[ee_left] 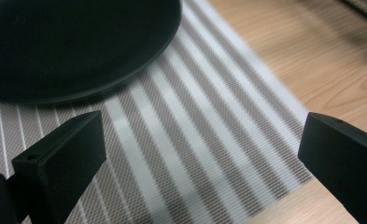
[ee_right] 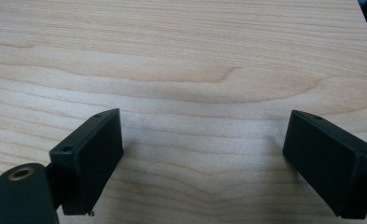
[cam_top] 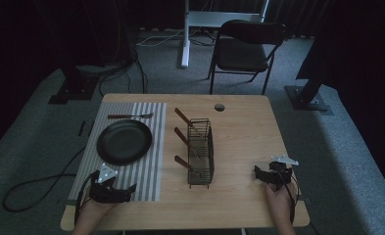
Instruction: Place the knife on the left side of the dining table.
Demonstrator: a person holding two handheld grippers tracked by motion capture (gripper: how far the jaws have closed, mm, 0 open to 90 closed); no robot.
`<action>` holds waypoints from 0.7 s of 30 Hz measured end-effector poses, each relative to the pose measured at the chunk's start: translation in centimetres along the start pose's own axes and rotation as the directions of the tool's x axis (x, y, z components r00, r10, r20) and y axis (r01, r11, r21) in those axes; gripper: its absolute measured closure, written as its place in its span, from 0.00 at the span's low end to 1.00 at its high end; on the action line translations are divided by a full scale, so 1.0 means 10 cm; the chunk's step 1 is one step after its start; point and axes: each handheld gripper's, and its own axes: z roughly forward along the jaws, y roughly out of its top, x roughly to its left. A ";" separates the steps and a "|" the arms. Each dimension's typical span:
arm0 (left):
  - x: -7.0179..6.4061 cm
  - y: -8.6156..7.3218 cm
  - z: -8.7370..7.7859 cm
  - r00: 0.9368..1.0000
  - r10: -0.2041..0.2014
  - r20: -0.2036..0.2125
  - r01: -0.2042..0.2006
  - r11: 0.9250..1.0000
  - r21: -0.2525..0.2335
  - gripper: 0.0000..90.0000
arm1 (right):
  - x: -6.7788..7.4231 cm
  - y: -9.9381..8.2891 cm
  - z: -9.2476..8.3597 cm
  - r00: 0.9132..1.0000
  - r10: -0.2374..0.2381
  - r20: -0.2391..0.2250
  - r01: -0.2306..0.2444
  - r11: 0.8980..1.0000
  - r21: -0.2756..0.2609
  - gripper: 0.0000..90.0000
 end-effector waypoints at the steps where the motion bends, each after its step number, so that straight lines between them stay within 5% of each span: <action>1: -0.03 0.02 -0.01 1.000 0.008 0.002 -0.008 1.000 -0.006 0.02 | 0.00 0.00 0.00 1.000 0.000 0.000 0.000 1.000 0.000 0.12; 10: -0.17 0.17 -0.04 0.998 0.039 0.057 -0.037 0.999 -0.031 0.02 | 0.00 0.00 0.00 1.000 0.000 0.000 0.000 1.000 0.000 0.12; 21: -0.44 0.44 -0.13 0.983 0.117 0.141 -0.106 0.991 -0.081 0.02 | 0.00 0.00 0.00 1.000 0.000 0.000 0.000 1.000 0.000 0.12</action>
